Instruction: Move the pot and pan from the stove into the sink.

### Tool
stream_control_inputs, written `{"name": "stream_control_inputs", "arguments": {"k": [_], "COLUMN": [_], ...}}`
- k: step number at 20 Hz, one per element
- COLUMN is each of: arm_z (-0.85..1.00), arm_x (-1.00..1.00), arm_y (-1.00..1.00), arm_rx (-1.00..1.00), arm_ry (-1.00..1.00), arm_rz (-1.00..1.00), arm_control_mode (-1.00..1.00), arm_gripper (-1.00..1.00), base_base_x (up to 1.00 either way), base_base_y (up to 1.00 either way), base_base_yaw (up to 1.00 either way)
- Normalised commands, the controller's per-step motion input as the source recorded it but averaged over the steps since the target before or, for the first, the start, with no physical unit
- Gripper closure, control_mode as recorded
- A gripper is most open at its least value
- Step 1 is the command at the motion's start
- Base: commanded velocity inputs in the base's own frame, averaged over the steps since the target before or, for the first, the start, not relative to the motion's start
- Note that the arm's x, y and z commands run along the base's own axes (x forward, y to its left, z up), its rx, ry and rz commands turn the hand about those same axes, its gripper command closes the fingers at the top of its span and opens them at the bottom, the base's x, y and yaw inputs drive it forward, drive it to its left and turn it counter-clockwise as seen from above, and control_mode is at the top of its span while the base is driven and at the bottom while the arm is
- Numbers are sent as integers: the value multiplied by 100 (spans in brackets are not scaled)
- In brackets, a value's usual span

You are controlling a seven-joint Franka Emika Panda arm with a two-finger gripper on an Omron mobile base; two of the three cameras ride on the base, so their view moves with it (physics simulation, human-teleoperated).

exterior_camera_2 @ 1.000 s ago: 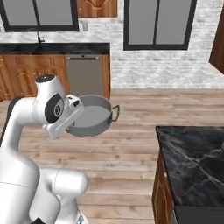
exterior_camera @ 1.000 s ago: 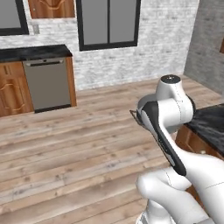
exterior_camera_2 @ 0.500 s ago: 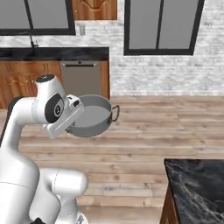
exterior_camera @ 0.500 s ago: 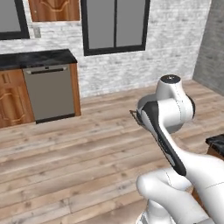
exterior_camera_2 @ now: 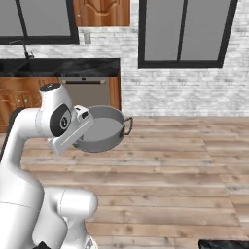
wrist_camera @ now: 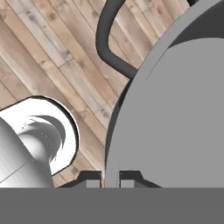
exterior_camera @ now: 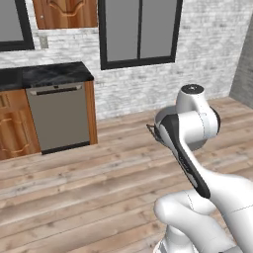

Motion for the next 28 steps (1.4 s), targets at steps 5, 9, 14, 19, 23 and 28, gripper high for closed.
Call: {"name": "stream_control_inputs", "arguments": {"k": [5, 9, 14, 19, 23, 28], "arm_z": [0, 0, 0, 0, 0, 0], "arm_x": [0, 0, 0, 0, 0, 0], "arm_y": [0, 0, 0, 0, 0, 0], "arm_rx": [0, 0, 0, 0, 0, 0], "arm_ry": [0, 0, 0, 0, 0, 0], "arm_rz": [0, 0, 0, 0, 0, 0], "arm_control_mode": [100, 100, 100, 100, 100, 100], "arm_gripper": [100, 100, 100, 100, 100, 100], "base_base_x": [90, 91, 93, 94, 94, 93], "base_base_y": [24, 23, 23, 21, 19, 14], "base_base_yaw": [0, 0, 0, 0, 0, 0]}}
